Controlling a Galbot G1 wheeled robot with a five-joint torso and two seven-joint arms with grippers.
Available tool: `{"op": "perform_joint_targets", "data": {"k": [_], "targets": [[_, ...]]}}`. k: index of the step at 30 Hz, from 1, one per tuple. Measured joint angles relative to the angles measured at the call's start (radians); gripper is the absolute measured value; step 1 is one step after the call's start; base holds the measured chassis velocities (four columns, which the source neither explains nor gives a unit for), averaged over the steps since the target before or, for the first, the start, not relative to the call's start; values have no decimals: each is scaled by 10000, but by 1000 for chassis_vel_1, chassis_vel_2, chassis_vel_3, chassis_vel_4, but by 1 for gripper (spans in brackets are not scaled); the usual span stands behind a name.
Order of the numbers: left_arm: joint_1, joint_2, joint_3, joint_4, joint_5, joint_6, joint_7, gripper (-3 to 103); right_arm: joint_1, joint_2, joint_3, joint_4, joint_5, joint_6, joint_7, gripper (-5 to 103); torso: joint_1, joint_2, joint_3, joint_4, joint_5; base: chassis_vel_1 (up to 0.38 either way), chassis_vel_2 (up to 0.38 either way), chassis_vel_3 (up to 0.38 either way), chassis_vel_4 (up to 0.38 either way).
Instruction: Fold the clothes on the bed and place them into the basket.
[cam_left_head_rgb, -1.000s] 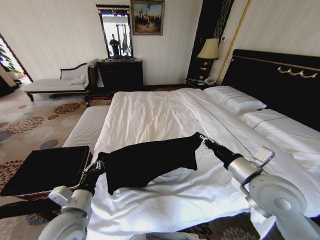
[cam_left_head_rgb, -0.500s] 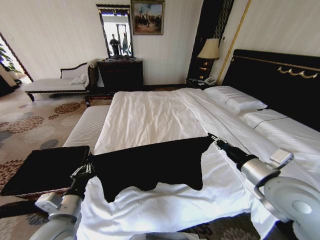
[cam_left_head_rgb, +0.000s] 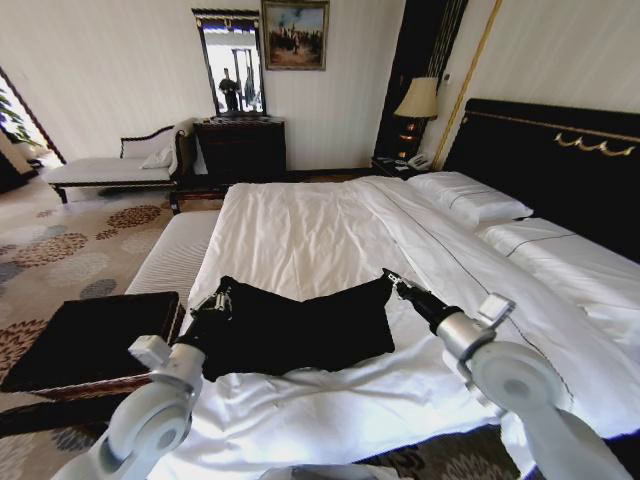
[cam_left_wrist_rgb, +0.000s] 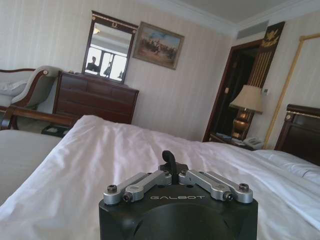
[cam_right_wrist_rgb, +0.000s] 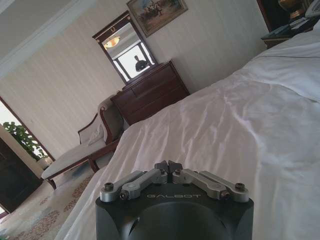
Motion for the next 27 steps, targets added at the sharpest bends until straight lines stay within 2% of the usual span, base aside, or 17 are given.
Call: {"op": "perform_joint_targets", "data": {"k": [2, 4, 5, 8, 9, 10, 13, 16, 19, 20, 23, 27], "targets": [[-485, -268, 248, 941, -37, -45, 77, 1, 779, 132, -672, -1059, -328, 68, -146, 0, 0, 0, 0, 4, -11, 0, 0, 0, 0], [-1235, -610, 601, 2031, 41, -177, 223, 1, 1519, 359, -1328, -2358, -807, 192, -404, 0, -1, 0, 0, 5, -5, 0, 0, 0, 0], [-1235, -610, 601, 2031, 41, -177, 223, 1, 1519, 359, -1328, -2358, -807, 192, -404, 0, -1, 0, 0, 5, -5, 0, 0, 0, 0], [-2480, -1179, 1064, 3626, 180, -380, 468, 1, 2392, 763, -1969, -3968, -1426, 436, -773, 0, 0, 0, 0, -8, -1, 0, 0, 0, 0], [-2829, -1359, 1153, 4153, 212, -446, 565, 1, 2646, 911, -2147, -4393, -1621, 509, -861, 0, 0, 0, 0, -7, -3, 0, 0, 0, 0], [-2829, -1359, 1153, 4153, 212, -446, 565, 1, 2646, 911, -2147, -4393, -1621, 509, -861, 0, 0, 0, 0, -7, -3, 0, 0, 0, 0], [-3764, -1809, 1421, 5632, 270, -571, 776, 1, 3369, 1400, -2704, -5617, -2251, 705, -1058, 0, 1, -1, 1, -1, -4, 0, 0, 0, 0], [-4328, -2042, 1734, 6306, 350, -685, 946, 1, 3888, 1752, -3095, -6353, -2710, 865, -1205, 0, 1, 0, 0, 1, -4, 0, 0, 0, 0], [-5355, -2439, 2254, 7462, 596, -957, 1129, 1, 4834, 2378, -3608, -7642, -3235, 1247, -1342, 0, -1, 0, -1, -2, -3, 0, 0, 0, 0], [-5355, -2439, 2254, 7462, 596, -957, 1129, 1, 4834, 2378, -3608, -7642, -3235, 1247, -1342, 0, -1, 0, -1, -2, -3, 0, 0, 0, 0], [-6186, -2773, 2433, 8732, 830, -1277, 1342, 1, 5512, 2855, -3866, -8660, -3632, 1635, -1456, 0, 3, 0, 0, -3, -4, 0, 0, 0, 0], [-6502, -2957, 2398, 9473, 951, -1506, 1502, 1, 5757, 3009, -3877, -9096, -3756, 1784, -1559, 0, 2, 0, 0, 2, -6, 0, 0, 0, 0]]}}
